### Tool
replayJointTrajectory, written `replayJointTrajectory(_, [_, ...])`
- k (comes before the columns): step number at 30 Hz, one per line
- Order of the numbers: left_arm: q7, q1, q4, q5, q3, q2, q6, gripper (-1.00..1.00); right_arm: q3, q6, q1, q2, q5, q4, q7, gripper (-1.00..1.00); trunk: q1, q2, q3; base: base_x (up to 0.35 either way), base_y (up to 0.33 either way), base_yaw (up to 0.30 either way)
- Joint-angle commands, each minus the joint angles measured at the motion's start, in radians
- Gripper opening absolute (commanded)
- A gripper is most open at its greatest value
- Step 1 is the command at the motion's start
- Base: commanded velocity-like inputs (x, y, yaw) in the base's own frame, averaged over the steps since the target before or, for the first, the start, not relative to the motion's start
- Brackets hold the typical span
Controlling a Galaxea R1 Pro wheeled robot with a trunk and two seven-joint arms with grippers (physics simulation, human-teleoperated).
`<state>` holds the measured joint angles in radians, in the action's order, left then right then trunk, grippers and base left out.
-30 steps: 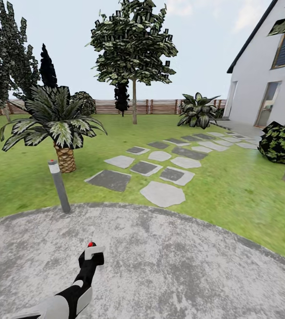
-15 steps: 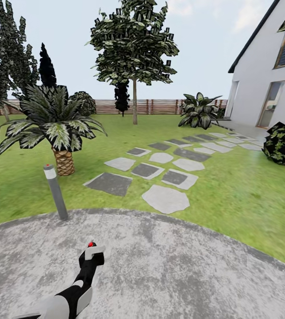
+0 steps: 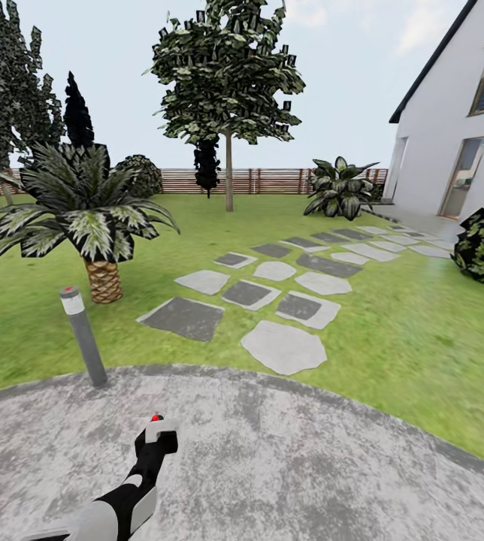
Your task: In the garden, pick up the pesticide atomizer on the floor and spray pesticide onto both trees until each tree trunk is fully covered.
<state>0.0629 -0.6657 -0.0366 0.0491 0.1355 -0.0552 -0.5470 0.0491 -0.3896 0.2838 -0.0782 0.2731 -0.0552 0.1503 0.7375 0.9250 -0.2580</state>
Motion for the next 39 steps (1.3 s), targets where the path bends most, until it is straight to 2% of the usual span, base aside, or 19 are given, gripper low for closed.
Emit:
replayJointTrajectory(1, [0.000, 0.000, 0.000, 0.000, -0.001, 0.000, 0.001, -1.00, 0.000, 0.000, 0.000, 0.000, 0.000, 0.000, 0.000, 1.00, 0.000, 0.000, 0.000, 0.350, 0.000, 0.000])
replayJointTrajectory(24, [0.000, 0.000, 0.000, 0.000, -0.001, 0.000, 0.002, -1.00, 0.000, 0.000, 0.000, 0.002, 0.000, 0.000, 0.000, 1.00, 0.000, 0.000, 0.000, 0.350, 0.001, 0.000])
replayJointTrajectory(39, [0.000, 0.000, 0.000, 0.000, -0.001, 0.000, 0.002, -1.00, 0.000, 0.000, 0.000, 0.002, 0.000, 0.000, 0.000, 1.00, 0.000, 0.000, 0.000, 0.350, 0.088, 0.000])
